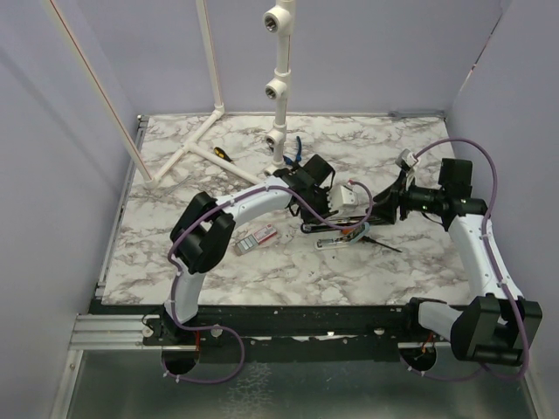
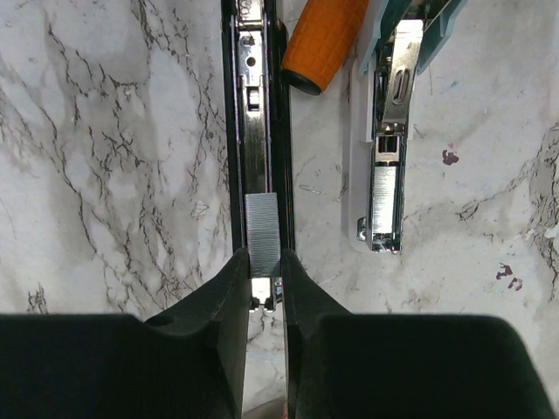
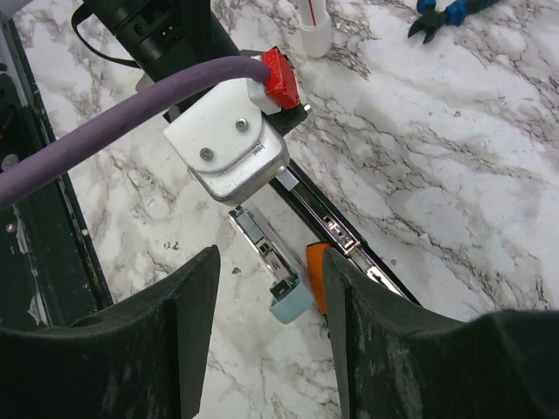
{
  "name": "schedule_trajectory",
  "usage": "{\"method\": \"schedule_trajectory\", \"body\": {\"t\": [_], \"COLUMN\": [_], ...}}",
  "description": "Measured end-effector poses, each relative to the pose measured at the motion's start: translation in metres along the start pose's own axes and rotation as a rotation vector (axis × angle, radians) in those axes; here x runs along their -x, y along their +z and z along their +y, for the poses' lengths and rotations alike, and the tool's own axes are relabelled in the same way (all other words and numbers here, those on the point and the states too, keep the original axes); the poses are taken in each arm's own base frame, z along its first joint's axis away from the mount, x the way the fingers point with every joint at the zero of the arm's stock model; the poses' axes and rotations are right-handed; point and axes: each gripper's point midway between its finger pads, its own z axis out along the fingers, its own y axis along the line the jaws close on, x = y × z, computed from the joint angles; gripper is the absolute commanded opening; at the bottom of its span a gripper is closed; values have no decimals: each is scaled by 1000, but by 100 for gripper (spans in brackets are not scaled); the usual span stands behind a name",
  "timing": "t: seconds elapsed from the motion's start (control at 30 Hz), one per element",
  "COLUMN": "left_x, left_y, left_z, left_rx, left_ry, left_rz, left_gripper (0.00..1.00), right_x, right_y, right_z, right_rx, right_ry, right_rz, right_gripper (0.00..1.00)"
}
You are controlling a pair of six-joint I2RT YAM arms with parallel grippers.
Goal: Load the staples into the stapler
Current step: Install the staple into the stapler.
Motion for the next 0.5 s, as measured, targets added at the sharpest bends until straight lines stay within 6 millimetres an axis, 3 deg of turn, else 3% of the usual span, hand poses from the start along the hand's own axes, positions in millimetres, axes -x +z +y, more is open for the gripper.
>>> {"method": "schedule_trajectory", "body": {"t": [0.17,0.5], "left_x": [-9,-1], "left_y": [4,3], "left_z": [-4,1], "left_rx": [-26,-24], "left_ry": [-7,3], "left_rz": [37,34], "left_gripper": [19,19], "right_x": [-1,-3], "right_y": [-2,-3], "right_z": [-3,-3], "right_rx": [-10,-8], "right_ry": [-1,-2], "right_rz": [0,4], "right_gripper": [55,55]}}
